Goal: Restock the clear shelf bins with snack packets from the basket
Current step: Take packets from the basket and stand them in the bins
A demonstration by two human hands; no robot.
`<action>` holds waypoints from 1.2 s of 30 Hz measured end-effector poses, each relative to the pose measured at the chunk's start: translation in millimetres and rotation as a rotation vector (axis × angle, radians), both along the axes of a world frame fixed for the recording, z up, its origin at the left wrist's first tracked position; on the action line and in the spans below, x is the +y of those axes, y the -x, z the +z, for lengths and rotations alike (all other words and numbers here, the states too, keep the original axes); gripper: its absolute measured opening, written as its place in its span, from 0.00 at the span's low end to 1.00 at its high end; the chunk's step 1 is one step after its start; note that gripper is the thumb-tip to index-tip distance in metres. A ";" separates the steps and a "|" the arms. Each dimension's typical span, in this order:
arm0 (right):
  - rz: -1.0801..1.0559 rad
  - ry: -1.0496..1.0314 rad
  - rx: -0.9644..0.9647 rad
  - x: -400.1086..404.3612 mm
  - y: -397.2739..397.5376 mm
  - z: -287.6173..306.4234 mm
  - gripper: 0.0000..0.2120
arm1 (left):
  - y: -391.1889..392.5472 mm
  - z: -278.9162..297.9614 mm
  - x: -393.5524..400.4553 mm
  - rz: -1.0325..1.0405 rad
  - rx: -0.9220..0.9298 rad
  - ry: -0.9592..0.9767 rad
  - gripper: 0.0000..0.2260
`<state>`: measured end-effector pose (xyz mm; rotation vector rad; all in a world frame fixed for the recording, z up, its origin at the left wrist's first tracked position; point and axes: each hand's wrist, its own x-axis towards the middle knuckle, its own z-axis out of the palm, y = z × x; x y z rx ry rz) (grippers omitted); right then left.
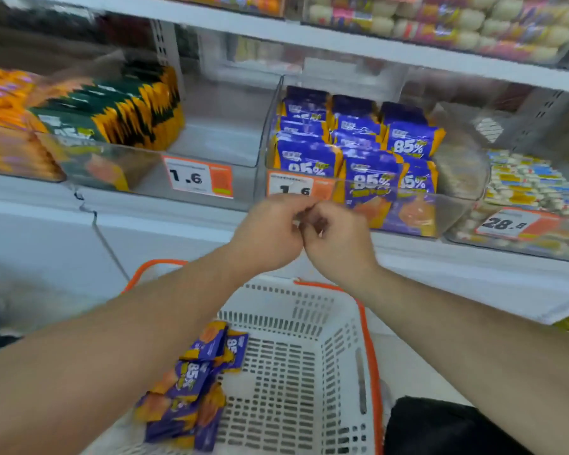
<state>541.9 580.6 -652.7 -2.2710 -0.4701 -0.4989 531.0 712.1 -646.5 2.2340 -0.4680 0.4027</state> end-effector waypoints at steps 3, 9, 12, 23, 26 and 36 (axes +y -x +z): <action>0.102 0.057 0.228 38.7 9.3 -48.6 0.06 | 22.5 -52.8 37.2 0.137 0.196 0.009 0.21; 0.082 0.137 0.634 96.6 23.3 -146.1 0.09 | 54.5 -127.8 93.8 0.354 0.549 0.068 0.22; -0.030 0.140 0.954 112.4 36.8 -195.1 0.16 | 71.1 -158.8 115.7 0.448 0.685 0.122 0.21; -0.233 -0.255 1.764 160.4 94.1 -286.6 0.09 | 96.1 -218.9 155.4 0.622 0.893 0.280 0.16; -0.349 -0.296 1.768 171.3 92.3 -295.0 0.08 | 98.8 -226.7 159.9 0.659 0.922 0.327 0.17; -0.208 -0.636 1.876 98.2 76.2 -262.9 0.03 | 103.3 -242.3 141.3 1.059 1.251 0.661 0.22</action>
